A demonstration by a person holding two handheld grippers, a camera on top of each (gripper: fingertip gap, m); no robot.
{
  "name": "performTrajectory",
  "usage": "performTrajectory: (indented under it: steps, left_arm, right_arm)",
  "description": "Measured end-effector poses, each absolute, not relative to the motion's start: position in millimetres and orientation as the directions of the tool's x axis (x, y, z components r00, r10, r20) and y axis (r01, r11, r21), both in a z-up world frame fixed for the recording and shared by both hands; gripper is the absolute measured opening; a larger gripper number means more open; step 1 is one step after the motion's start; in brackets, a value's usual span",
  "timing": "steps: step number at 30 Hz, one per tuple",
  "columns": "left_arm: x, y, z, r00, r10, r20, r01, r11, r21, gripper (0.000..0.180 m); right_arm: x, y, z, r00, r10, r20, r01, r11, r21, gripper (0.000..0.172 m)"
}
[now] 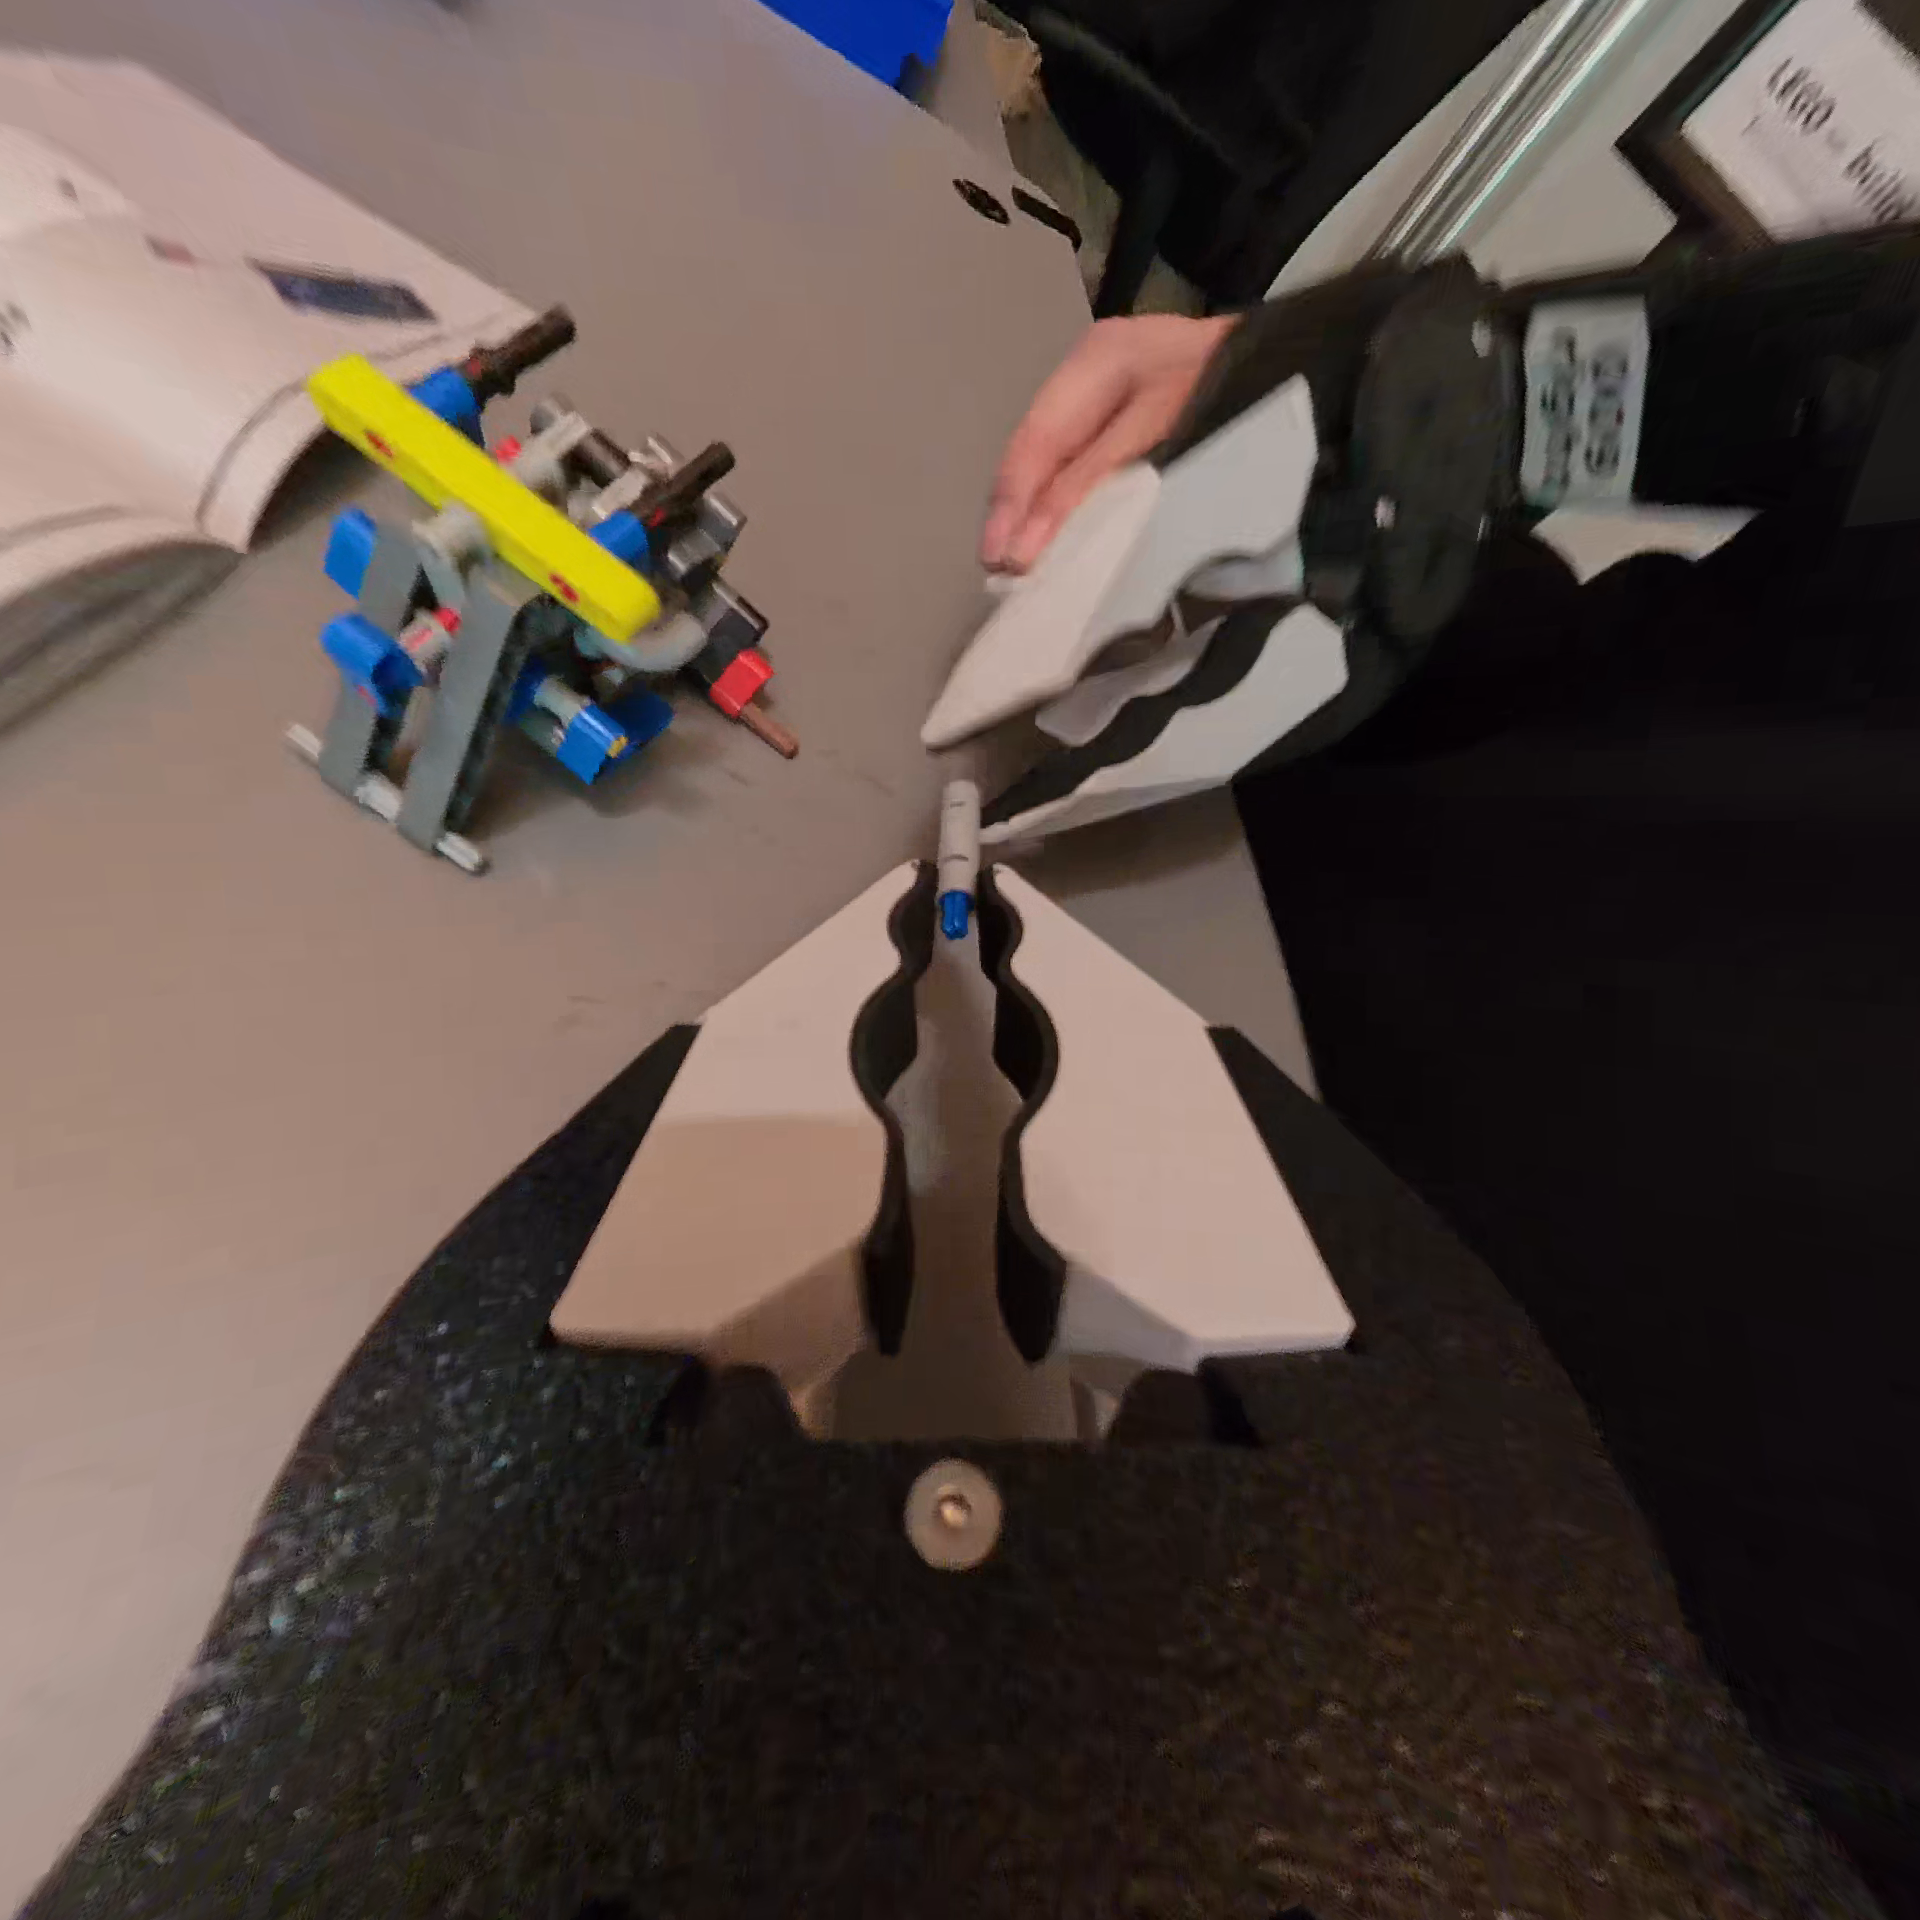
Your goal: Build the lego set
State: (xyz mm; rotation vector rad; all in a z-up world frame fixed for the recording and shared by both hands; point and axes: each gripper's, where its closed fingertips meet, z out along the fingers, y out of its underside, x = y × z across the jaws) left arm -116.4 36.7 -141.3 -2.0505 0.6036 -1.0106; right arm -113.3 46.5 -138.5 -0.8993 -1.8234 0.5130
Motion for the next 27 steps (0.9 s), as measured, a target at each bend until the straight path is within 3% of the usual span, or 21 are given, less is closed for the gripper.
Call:
performTrajectory:
  steps: [4, 7, 9, 13, 16, 18, 20, 23, 25, 27]
  left_arm:
    - [-120.0, 44.6, -132.1, 0.613, -0.785, 0.088, -0.255, -0.302, -0.919, 0.005]
    - [-113.4, 40.9, -132.9, 0.547, -0.829, -0.112, -0.408, -0.148, -0.901, 0.005]
    - [-111.8, 40.3, -143.8, 0.564, -0.826, -0.005, -0.411, -0.275, -0.869, 0.005]
    - [-103.4, 45.2, -133.0, 0.578, -0.714, 0.394, -0.12, -0.553, -0.825, 0.005]
    - [-99.0, 47.0, -129.4, 0.512, -0.6, 0.615, 0.022, -0.706, -0.707, 0.005]
    - [-92.2, 47.2, -122.8, 0.435, -0.56, 0.705, 0.085, -0.754, -0.651, 0.005]
    - [-88.7, 50.3, -121.9, 0.414, -0.532, 0.739, 0.114, -0.775, -0.622, 0.005]
    - [-86.2, 53.3, -123.1, 0.426, -0.547, 0.721, 0.112, -0.759, -0.642, 0.005]
    - [-88.0, 59.3, -120.7, 0.465, -0.592, 0.658, 0.113, -0.697, -0.708, 0.007]
    - [-95.8, 65.4, -123.4, 0.579, -0.675, 0.457, 0.015, -0.552, -0.834, 0.007]
  right_arm:
    - [-107.3, 51.0, -123.5, -0.181, 0.963, 0.199, 0.348, 0.252, -0.903, 0.031]
    - [-104.6, 52.1, -113.8, -0.186, 0.982, -0.02, 0.334, 0.044, -0.941, 0.033]
    - [-102.3, 51.6, -114.2, -0.205, 0.976, 0.078, 0.326, 0.143, -0.934, 0.032]
    - [-98.4, 44.0, -124.6, -0.258, 0.871, 0.417, 0.298, 0.483, -0.823, 0.032]
    - [-100.9, 41.6, -119.9, -0.231, 0.828, 0.511, 0.253, 0.558, -0.79, 0.031]
    - [-102.9, 46.5, -117.4, -0.193, 0.826, 0.53, 0.261, 0.564, -0.783, 0.022]
    - [-101.5, 51.9, -125.3, -0.208, 0.793, 0.572, 0.313, 0.608, -0.729, 0.005]
    - [-99.2, 55.7, -127.5, -0.207, 0.797, 0.568, 0.342, 0.603, -0.721, 0.005]
    - [-98.0, 61.6, -125.8, -0.168, 0.85, 0.5, 0.368, 0.524, -0.768, 0.005]
    - [-95.7, 70.4, -130.6, -0.134, 0.908, 0.397, 0.424, 0.415, -0.805, 0.005]
